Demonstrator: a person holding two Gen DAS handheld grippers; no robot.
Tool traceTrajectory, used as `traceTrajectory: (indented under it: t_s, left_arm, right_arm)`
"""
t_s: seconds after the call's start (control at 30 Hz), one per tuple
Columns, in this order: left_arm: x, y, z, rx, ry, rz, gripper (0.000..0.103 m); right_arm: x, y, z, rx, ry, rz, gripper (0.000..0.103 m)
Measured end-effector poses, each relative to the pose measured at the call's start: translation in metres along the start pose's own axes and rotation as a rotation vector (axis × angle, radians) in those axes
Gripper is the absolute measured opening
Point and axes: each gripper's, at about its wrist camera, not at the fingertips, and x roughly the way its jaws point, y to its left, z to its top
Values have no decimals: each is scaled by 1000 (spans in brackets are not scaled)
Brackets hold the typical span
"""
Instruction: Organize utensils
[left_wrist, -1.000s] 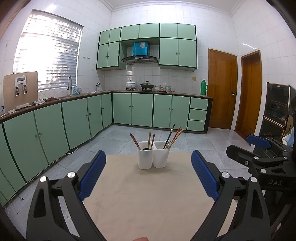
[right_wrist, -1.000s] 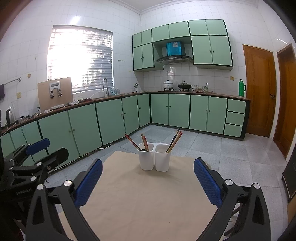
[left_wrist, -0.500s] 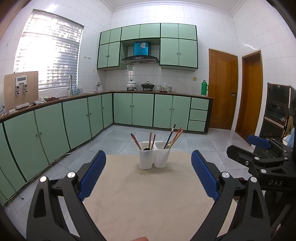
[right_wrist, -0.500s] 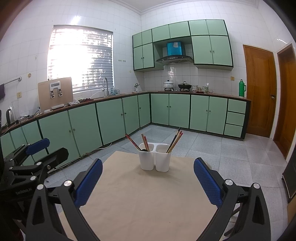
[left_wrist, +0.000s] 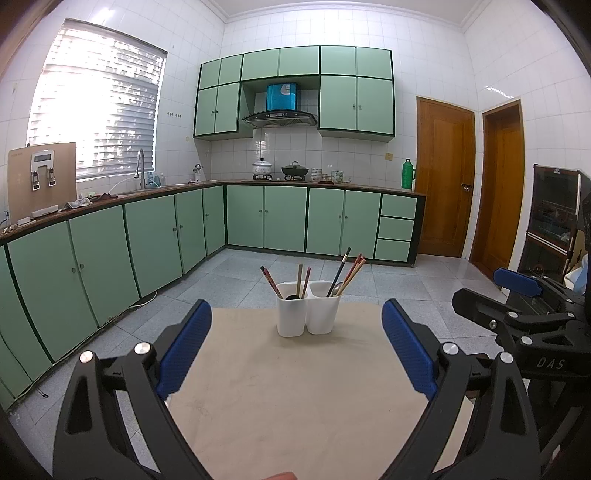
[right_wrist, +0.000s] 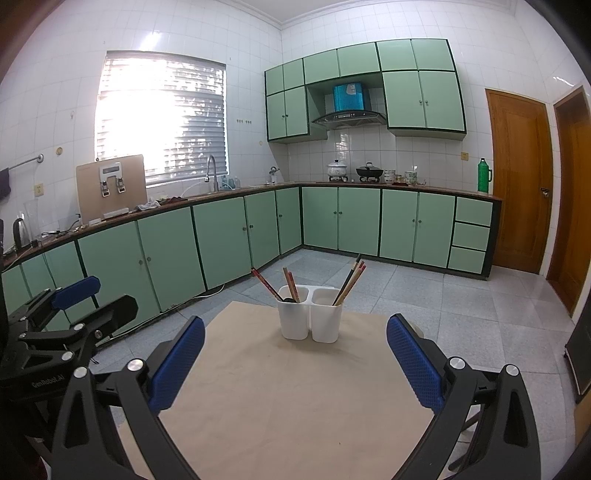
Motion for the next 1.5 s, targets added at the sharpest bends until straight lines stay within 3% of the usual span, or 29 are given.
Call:
traceTrajectory:
  t_s: [1.5]
  left_arm:
    - [4, 9, -1, -11, 11, -8, 91]
  right_arm:
    - [4, 7, -5, 1, 11, 1, 97]
